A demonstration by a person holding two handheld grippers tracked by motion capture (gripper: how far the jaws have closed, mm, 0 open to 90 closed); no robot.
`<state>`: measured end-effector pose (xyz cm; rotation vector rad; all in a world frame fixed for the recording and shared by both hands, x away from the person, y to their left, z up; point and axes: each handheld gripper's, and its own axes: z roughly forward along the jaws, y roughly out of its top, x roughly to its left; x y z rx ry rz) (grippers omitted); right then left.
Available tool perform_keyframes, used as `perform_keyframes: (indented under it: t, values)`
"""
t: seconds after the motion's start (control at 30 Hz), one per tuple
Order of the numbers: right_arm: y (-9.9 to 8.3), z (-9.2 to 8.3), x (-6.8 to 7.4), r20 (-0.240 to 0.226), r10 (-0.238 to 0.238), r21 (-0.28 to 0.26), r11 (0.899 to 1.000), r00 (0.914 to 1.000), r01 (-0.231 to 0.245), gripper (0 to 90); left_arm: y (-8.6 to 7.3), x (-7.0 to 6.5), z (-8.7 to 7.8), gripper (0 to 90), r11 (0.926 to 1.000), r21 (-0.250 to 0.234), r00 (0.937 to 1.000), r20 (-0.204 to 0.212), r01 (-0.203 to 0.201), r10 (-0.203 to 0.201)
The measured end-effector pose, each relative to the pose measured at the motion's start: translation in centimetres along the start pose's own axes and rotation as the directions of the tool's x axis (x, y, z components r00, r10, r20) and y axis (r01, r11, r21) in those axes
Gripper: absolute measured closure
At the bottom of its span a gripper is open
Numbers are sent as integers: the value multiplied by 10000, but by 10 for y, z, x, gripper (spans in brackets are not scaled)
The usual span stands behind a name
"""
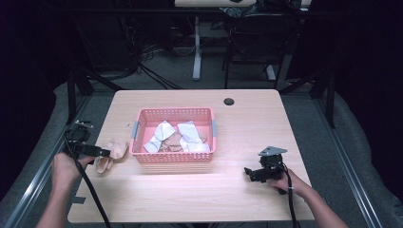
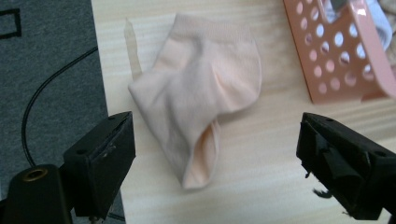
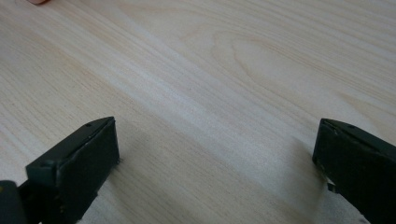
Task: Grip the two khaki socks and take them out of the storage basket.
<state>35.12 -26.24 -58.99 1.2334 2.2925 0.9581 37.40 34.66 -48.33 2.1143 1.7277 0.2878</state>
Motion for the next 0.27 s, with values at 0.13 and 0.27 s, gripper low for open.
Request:
perform_keyframes:
  t: [0.13, 0.27]
  values:
    - [0, 0, 0, 8, 7, 3, 10000, 10000, -7, 0, -26, -6, 0, 79, 9999, -157, 9999, -130, 53, -55]
    - [0, 0, 0, 1, 19, 15, 10000, 10000, -19, 0, -58, -12, 10, 14, 9985, -423, 9992, -178, 346, -354]
